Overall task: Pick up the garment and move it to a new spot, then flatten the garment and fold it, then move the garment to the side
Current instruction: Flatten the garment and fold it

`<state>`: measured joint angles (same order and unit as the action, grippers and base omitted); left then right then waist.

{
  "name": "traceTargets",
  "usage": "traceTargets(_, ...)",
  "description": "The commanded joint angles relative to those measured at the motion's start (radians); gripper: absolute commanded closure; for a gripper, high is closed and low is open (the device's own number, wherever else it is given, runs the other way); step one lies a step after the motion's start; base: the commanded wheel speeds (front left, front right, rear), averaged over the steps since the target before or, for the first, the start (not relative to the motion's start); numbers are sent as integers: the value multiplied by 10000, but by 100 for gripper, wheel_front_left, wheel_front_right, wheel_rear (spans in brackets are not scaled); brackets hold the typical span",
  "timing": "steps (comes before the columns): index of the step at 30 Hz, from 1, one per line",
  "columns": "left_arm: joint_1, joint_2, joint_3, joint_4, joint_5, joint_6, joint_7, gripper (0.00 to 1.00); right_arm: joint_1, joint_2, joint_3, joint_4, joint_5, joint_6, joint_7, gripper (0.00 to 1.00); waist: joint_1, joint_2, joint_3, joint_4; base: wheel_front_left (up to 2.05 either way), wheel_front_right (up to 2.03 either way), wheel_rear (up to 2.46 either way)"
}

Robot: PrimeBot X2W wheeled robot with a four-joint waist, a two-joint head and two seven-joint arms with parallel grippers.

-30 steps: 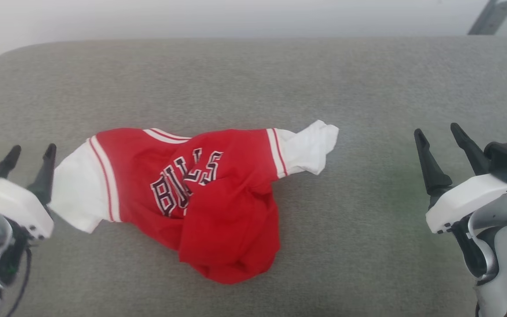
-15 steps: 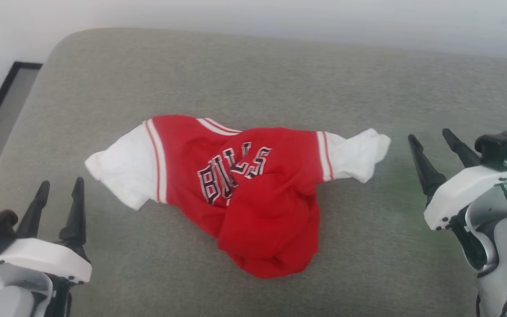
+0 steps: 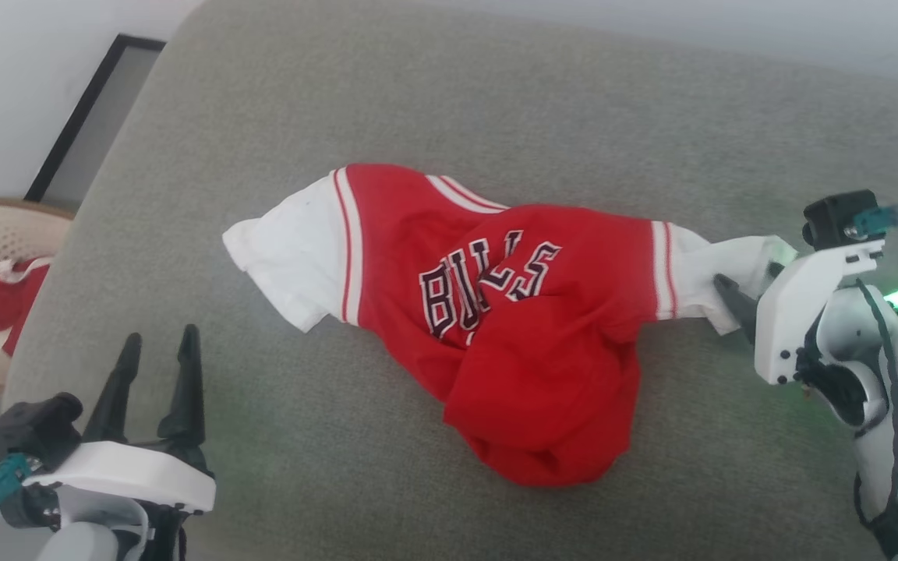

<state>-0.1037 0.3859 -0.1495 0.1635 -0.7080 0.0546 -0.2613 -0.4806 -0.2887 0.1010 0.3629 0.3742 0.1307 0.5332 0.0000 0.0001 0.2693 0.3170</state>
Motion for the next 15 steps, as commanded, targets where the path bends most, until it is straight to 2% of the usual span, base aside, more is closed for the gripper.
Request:
traceTargets(1, -50, -137, 88, 50, 187, -106, -45, 0, -206, -71, 92, 110, -130, 1, 312, 0, 0, -1, 198, 214, 0, 0, 0)
traceTargets(11, -310, -1098, 620, 537, 837, -862, -47, 0, -652, -81, 1166, 1720, -489, 2, 2463, 0, 0, -1, 550, 599, 0, 0, 0)
traceTargets(12, -318, -1167, 685, 593, 914, -921, -48, 0, -670, -104, 1287, 1781, -408, 4, 2495, 79, 0, -1, 556, 612, 0, 0, 0)
traceTargets(13, -330, -1213, 746, 628, 984, -973, -48, 0, -715, -147, 1377, 1788, -354, 2, 2474, 100, 0, -1, 559, 614, 0, 0, 0)
traceTargets(15, -329, -1307, 894, 712, 1104, -1068, -48, 0, -791, -318, 1466, 1743, -236, 2, 2432, 100, 0, -1, 538, 575, 0, 0, 0)
